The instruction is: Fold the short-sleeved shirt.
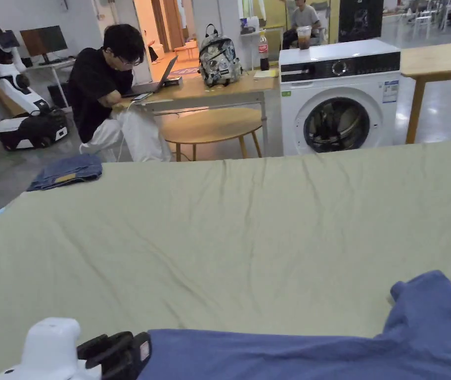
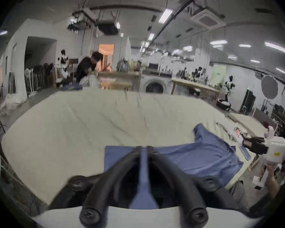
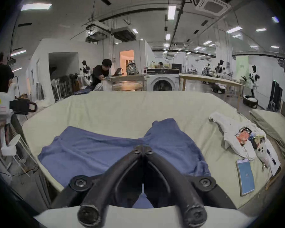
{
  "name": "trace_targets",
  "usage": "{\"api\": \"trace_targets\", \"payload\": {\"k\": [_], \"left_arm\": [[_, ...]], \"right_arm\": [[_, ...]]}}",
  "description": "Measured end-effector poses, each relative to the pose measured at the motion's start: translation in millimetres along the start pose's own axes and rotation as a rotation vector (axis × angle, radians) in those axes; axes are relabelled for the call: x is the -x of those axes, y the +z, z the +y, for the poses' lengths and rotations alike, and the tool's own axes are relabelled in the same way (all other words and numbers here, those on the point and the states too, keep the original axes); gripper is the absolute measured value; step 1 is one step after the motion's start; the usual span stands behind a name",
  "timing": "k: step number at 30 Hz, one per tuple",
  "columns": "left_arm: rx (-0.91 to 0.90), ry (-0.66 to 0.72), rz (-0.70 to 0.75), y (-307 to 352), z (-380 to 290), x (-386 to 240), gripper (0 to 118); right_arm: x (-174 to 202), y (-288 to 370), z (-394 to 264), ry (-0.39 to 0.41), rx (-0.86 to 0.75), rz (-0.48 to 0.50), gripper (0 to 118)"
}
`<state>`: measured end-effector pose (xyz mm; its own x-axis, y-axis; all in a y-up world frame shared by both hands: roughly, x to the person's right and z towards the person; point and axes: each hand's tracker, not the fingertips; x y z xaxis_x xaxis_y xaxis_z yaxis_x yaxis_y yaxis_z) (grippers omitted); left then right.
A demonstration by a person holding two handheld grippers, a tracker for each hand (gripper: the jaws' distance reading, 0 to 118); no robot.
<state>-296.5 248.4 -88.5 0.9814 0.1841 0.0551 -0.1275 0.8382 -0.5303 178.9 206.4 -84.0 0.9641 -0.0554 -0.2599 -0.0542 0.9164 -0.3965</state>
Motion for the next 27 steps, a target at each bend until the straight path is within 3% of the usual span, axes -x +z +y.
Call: {"api": "trace_targets", "payload": {"k": [1, 2, 10, 14, 15, 16, 18, 20, 22, 23, 25, 27], "left_arm": [[0.053, 0.034, -0.014, -21, 4, 17, 46], [0.095, 0.065, -0.019, -41, 5, 33, 66], [0.275, 0.220, 0.098, -196, 4, 85, 65], [0.424, 0.143, 0.151, -232, -13, 75, 41], [0.408, 0.076, 0.180, -230, -9, 68, 29], [0.424, 0.054, 0.161, -230, -5, 62, 4], [0.452, 0.075, 0.102, -234, -1, 52, 0], [0.508, -0.015, 0.170, -249, -6, 44, 0], [0.517, -0.013, 0.156, -252, -5, 52, 0], [0.523, -0.009, 0.151, -251, -1, 53, 0], [0.538, 0.004, 0.147, -251, 0, 53, 0], [0.549, -0.020, 0.145, -246, 1, 49, 0]], "right_arm": [[-4, -1, -2, -0.014, 0.008, 0.006, 0], [-8, -2, -5, -0.031, 0.021, 0.009, 0], [-55, -4, -25, -0.134, 0.106, -0.066, 0], [-72, 1, -24, -0.120, 0.128, -0.132, 0], [-76, 0, -23, -0.119, 0.135, -0.132, 0], [-80, -3, -22, -0.119, 0.138, -0.130, 0], [-85, -14, -13, -0.110, 0.146, -0.130, 0], [-93, -35, 3, -0.091, 0.158, -0.123, 0], [-106, -71, 25, -0.070, 0.239, -0.110, 0], [-115, -90, 33, -0.073, 0.253, -0.121, 18], [-131, -136, 53, -0.107, 0.366, -0.114, 71], [-151, -188, 57, -0.127, 0.482, -0.134, 76]]}}
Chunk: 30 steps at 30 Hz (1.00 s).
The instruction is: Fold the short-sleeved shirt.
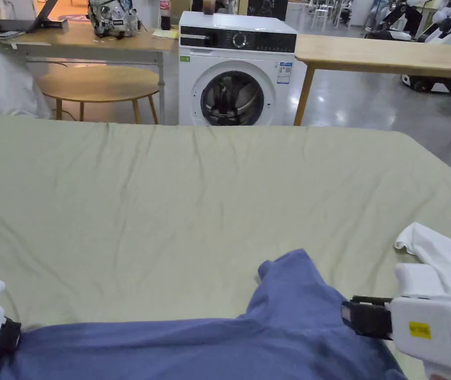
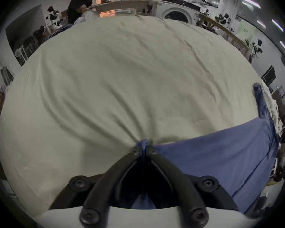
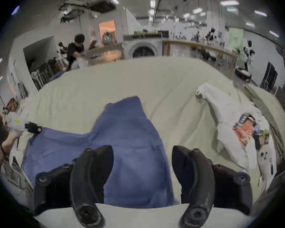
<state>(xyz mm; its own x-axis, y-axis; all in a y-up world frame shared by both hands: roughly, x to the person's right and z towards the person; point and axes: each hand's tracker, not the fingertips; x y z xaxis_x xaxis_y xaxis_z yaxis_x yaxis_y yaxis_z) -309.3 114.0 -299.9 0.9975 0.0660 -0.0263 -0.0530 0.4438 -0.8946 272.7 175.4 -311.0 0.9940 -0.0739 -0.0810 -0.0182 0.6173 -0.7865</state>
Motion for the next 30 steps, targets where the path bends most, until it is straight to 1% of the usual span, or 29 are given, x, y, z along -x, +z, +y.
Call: {"api": "trace_targets", "payload": {"k": [2, 3, 4, 5, 6, 7, 8, 10, 12, 14, 16, 18, 20, 22, 23, 24, 26, 27, 29, 30], "left_arm": [[0.001, -0.002, 0.000, 1, -1, -1, 0], [0.001, 0.002, -0.002, 3, -1, 0, 0], [-0.002, 0.008, -0.004, 4, -3, 0, 0], [-0.008, 0.010, -0.007, 5, -6, 0, 0], [-0.017, 0.016, -0.010, 6, -8, 0, 0], [-0.026, 0.027, -0.014, 8, -8, 1, 0], [-0.038, 0.037, -0.022, 10, -11, 3, 0], [-0.081, 0.063, -0.068, 26, -15, 8, 0], [-0.237, 0.074, -0.095, 62, -24, 15, 0], [-0.306, 0.079, -0.197, 110, -45, 21, 0], [-0.371, 0.058, -0.205, 148, -75, 23, 0], [-0.382, 0.037, -0.220, 179, -117, 25, 0], [-0.396, 0.046, -0.228, 187, -157, 35, 0], [-0.386, 0.051, -0.261, 191, -193, 38, 0], [-0.373, 0.059, -0.253, 189, -207, 27, 0], [-0.341, 0.064, -0.237, 186, -221, 26, 0], [-0.336, 0.034, -0.217, 177, -245, 24, 0], [-0.322, 0.038, -0.181, 160, -255, 41, 0], [-0.315, 0.049, -0.180, 147, -260, 44, 0], [-0.326, 0.056, -0.176, 143, -263, 46, 0]], "right_arm": [[-9, -43, 16, -0.037, 0.109, -0.049, 76], [-11, -62, 20, -0.033, 0.159, -0.068, 72], [-12, -77, 19, -0.019, 0.200, -0.058, 61], [-11, -86, 16, -0.021, 0.246, -0.067, 27], [-8, -82, 9, 0.001, 0.215, -0.129, 19], [-5, -72, 8, 0.031, 0.159, -0.081, 10], [-1, -66, 10, 0.064, 0.153, -0.091, 2], [-2, -48, 12, 0.043, 0.134, -0.071, 2], [0, -10, 10, 0.002, 0.026, -0.033, 2], [0, 35, -1, 0.008, -0.047, 0.004, 2], [1, 74, -24, 0.016, -0.109, 0.021, 2], [4, 113, -60, 0.030, -0.132, 0.000, 2], [1, 140, -99, 0.017, -0.146, -0.011, 2], [-4, 154, -134, -0.026, -0.148, -0.033, 1], [-7, 160, -154, -0.049, -0.143, -0.012, 1], [-7, 163, -169, -0.054, -0.135, -0.014, 2], [-5, 159, -195, -0.065, -0.115, -0.044, 1], [-2, 156, -207, -0.070, -0.116, -0.058, 1], [-1, 146, -221, -0.093, -0.064, -0.050, 1], [-2, 138, -225, -0.090, -0.071, -0.058, 2]]}}
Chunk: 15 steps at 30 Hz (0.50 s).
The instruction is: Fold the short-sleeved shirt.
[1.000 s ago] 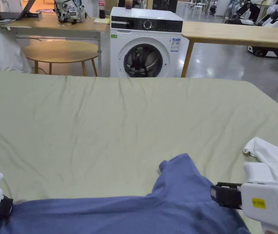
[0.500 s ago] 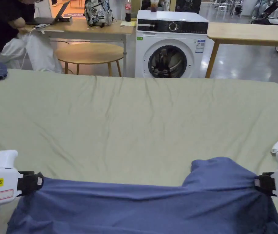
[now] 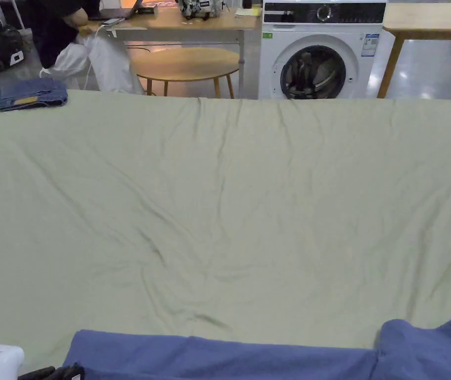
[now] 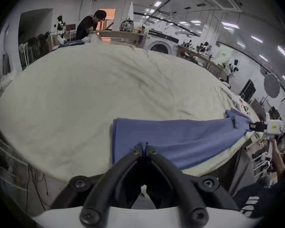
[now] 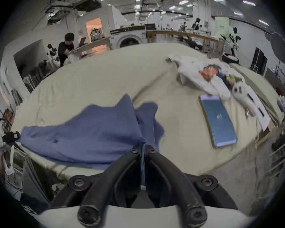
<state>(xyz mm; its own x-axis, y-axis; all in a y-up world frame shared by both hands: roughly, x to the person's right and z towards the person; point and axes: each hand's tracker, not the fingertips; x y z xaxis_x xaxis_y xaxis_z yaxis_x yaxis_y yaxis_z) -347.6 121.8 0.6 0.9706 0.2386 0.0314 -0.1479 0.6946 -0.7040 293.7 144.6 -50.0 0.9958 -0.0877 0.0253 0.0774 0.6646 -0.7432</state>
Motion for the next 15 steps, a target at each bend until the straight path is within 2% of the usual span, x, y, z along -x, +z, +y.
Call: {"api": "trace_targets", "payload": {"k": [1, 2, 3, 4, 5, 7, 11, 15], "left_arm": [[-0.008, -0.001, 0.002, -7, -3, -1, 0], [0.000, 0.004, 0.014, -10, -4, 0, 16], [0.005, 0.014, 0.077, -11, -6, 3, 39], [0.004, 0.016, 0.108, -8, -9, 5, 43], [-0.029, -0.002, 0.106, 8, -1, 1, 43], [-0.134, -0.018, 0.079, 31, 7, -4, 44], [-0.353, -0.068, 0.120, 93, 39, -46, 44], [-0.506, -0.053, 0.079, 127, 69, -71, 44]], "right_arm": [[1, -4, -7, 0.001, -0.004, -0.006, 2], [2, -6, -12, 0.014, 0.000, -0.023, 13], [3, -7, -16, 0.022, 0.009, -0.058, 34], [-1, -11, -20, 0.010, 0.007, -0.084, 60], [-4, -6, -24, 0.001, -0.005, -0.077, 70], [-6, 17, -24, -0.032, -0.096, -0.081, 68], [17, 75, 1, 0.094, -0.331, -0.106, 69], [51, 99, 35, 0.106, -0.463, -0.013, 64]]}}
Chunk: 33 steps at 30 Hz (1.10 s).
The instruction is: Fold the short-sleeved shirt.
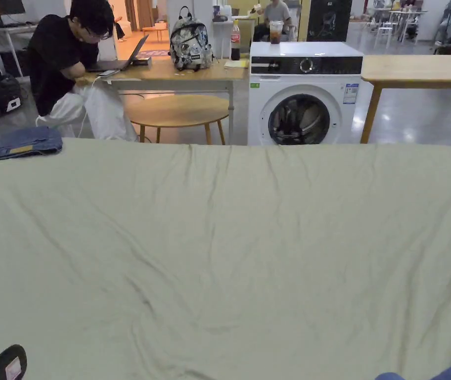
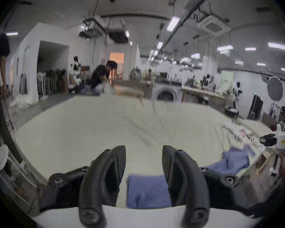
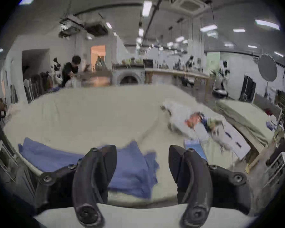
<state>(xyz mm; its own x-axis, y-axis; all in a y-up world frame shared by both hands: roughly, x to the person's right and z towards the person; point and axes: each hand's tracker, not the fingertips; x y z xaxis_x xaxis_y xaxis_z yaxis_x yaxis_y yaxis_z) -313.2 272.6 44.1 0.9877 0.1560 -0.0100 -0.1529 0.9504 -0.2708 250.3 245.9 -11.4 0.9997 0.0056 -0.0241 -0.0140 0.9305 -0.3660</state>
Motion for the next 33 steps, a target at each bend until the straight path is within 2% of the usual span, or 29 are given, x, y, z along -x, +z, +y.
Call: {"api": "trace_targets", "payload": {"k": [1, 2, 3, 4, 5, 6, 8, 11, 15, 16, 17, 18, 20, 22, 27, 31, 33], "left_arm": [[-0.008, 0.028, -0.021, 1, 7, -4, 44], [-0.024, 0.052, -0.052, 3, 12, -11, 35], [-0.041, 0.062, -0.072, 4, 14, -16, 18], [-0.088, 0.044, -0.091, 4, 15, -21, 0], [-0.097, 0.005, -0.087, 2, 16, -28, 0], [-0.095, -0.025, -0.049, -1, 12, -26, 0], [-0.080, -0.054, -0.127, -5, 10, -27, 0], [-0.019, 0.015, -0.164, -12, 6, -22, 0], [0.130, 0.147, -0.227, -25, -2, 16, 3], [0.191, 0.208, -0.248, -30, -11, 31, 30], [0.243, 0.267, -0.263, -37, -20, 44, 72], [0.304, 0.318, -0.277, -42, -32, 57, 77], [0.368, 0.443, -0.307, -56, -62, 85, 78], [0.421, 0.535, -0.273, -73, -96, 118, 78], [0.488, 0.770, -0.298, -116, -154, 148, 78], [0.425, 0.944, -0.432, -137, -167, 139, 69], [0.497, 0.930, -0.460, -151, -168, 130, 48]], "right_arm": [[7, -3, 6, 0.004, -0.021, 0.015, 54], [15, -7, 12, 0.008, -0.033, 0.031, 30], [22, -12, 16, 0.009, -0.043, 0.066, 14], [28, -17, 17, 0.003, -0.054, 0.095, 5], [34, -24, 15, 0.006, -0.064, 0.137, 0], [39, -30, 12, 0.006, -0.087, 0.152, 0], [49, -44, 9, -0.021, -0.043, 0.198, 0], [66, -54, 7, -0.023, -0.022, 0.215, 0], [67, -53, 4, -0.013, 0.010, 0.245, 0], [66, -51, 3, -0.013, 0.017, 0.258, 0], [65, -48, 1, -0.012, 0.018, 0.257, 0], [64, -47, 0, -0.012, 0.032, 0.262, 0], [59, -46, -7, -0.022, 0.063, 0.266, 0], [56, -44, -11, -0.037, 0.090, 0.268, 0], [49, -42, -17, -0.080, 0.125, 0.247, 0], [46, -39, -16, -0.107, 0.135, 0.235, 0], [45, -39, -15, -0.113, 0.136, 0.235, 0]]}}
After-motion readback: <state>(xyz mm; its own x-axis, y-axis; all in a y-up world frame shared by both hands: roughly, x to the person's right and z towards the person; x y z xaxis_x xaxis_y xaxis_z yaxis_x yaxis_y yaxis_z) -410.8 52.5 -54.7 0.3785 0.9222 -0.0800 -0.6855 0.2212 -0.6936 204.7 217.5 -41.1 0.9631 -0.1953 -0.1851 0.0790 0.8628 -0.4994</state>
